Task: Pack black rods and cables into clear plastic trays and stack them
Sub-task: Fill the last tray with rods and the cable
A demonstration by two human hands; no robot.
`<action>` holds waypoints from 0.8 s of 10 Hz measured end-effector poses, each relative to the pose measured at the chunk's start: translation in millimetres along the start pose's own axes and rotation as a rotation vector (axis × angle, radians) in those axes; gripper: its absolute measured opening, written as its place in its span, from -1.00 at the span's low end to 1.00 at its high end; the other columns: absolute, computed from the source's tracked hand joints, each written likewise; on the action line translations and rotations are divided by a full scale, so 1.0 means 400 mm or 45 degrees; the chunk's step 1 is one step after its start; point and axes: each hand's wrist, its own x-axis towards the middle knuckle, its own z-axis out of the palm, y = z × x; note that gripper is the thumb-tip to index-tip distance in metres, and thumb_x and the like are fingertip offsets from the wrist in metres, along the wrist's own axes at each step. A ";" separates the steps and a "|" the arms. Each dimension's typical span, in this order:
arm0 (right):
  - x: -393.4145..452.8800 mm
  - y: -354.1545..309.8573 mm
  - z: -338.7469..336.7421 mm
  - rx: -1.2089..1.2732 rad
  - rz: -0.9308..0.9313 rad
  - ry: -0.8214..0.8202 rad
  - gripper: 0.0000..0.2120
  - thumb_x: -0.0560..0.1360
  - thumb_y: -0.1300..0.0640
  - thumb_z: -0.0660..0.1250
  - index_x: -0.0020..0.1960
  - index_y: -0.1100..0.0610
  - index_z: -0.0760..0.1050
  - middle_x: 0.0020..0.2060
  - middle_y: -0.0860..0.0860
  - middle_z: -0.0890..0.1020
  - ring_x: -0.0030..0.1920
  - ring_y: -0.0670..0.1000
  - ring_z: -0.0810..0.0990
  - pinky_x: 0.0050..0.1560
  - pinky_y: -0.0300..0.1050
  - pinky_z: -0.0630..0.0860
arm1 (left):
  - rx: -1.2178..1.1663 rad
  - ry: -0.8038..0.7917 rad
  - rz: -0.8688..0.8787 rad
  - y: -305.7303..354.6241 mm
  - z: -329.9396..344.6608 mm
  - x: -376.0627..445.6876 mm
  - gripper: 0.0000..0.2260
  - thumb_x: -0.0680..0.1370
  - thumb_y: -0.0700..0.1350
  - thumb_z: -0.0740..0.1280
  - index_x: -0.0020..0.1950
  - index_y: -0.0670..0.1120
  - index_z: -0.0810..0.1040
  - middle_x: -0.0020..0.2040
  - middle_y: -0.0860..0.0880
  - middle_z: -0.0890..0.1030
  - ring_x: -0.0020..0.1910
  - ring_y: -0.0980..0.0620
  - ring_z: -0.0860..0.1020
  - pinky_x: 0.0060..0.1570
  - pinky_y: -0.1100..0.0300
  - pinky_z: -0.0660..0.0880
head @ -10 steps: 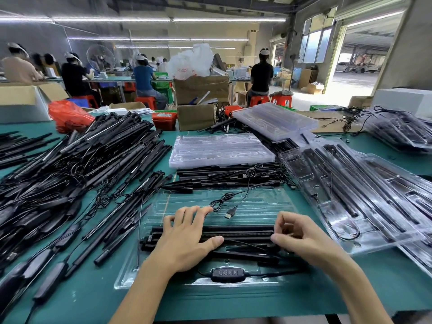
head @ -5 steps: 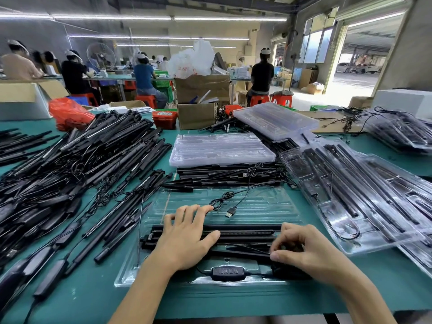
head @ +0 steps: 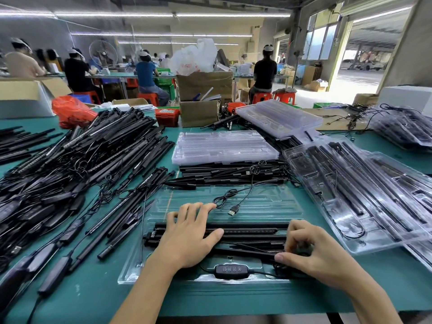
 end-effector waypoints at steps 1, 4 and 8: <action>0.000 0.003 -0.004 -0.049 0.000 -0.029 -0.66 0.33 -0.05 0.61 -0.42 0.03 0.50 -0.30 -0.09 0.49 -0.31 -0.07 0.43 -0.29 -0.24 0.35 | -0.001 -0.005 -0.002 0.000 -0.001 0.001 -0.48 0.63 0.30 0.01 0.56 0.21 0.00 0.53 0.15 0.12 0.52 0.11 -0.04 0.46 -0.03 -0.08; 0.005 -0.007 -0.010 -0.118 0.041 -0.276 -0.59 0.46 -0.06 0.46 -0.35 0.10 0.32 -0.50 -0.09 0.31 -0.42 -0.12 0.27 -0.37 -0.24 0.19 | 0.007 -0.002 -0.009 0.001 0.000 0.000 -0.48 0.63 0.29 0.01 0.56 0.20 0.00 0.52 0.15 0.12 0.52 0.11 -0.05 0.45 -0.02 -0.09; 0.030 -0.018 0.017 -0.135 0.127 -0.326 -0.77 0.48 0.11 0.49 -0.12 0.02 0.41 -0.43 -0.09 0.41 -0.39 -0.12 0.32 -0.28 -0.19 0.34 | 0.018 0.023 -0.005 0.003 0.006 -0.002 -0.47 0.63 0.29 0.02 0.56 0.19 0.00 0.51 0.14 0.11 0.53 0.08 -0.03 0.47 -0.02 -0.07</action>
